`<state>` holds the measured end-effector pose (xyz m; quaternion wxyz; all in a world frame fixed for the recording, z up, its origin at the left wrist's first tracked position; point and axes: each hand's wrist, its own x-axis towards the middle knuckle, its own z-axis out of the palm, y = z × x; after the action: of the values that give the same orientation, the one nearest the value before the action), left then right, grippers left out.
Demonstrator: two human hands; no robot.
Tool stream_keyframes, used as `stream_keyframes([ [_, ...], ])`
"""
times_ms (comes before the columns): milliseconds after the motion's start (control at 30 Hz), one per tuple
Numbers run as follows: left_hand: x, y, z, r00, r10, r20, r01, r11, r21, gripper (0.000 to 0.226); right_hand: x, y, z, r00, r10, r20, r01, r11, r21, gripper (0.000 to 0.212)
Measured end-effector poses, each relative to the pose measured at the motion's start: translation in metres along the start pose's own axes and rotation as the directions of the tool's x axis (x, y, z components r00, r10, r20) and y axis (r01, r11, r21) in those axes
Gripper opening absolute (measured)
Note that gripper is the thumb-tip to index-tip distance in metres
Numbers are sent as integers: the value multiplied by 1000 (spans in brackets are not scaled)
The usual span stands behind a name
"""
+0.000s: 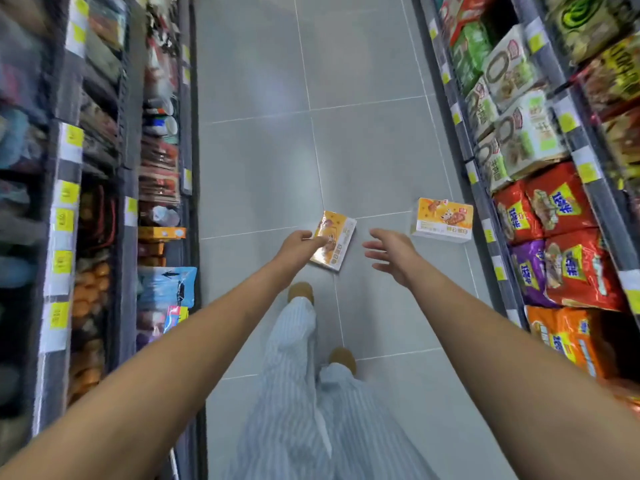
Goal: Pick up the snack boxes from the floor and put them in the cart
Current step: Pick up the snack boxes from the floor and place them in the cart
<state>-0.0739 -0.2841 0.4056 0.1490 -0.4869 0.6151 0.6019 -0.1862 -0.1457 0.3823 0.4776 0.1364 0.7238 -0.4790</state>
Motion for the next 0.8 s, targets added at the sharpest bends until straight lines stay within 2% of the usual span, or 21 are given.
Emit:
stream_keyframes([
  [200, 115, 5, 7, 996, -22, 87, 20, 999, 27, 52, 99, 7, 7, 987, 112, -113, -110, 994, 26, 14],
  [400, 230, -19, 16, 984, -112, 139, 111, 994, 16, 49, 214, 31, 35, 968, 210, -140, -207, 978, 36, 25],
  [533, 317, -62, 30, 976, -185, 120, 182, 983, 29, 50, 301, 67, 58, 952, 275, -132, -267, 961, 71, 32],
  [800, 474, -174, 73, 952, -299, 62, 292, 951, 101, 47, 450, 184, 73, 910, 391, -137, -387, 920, 59, 56],
])
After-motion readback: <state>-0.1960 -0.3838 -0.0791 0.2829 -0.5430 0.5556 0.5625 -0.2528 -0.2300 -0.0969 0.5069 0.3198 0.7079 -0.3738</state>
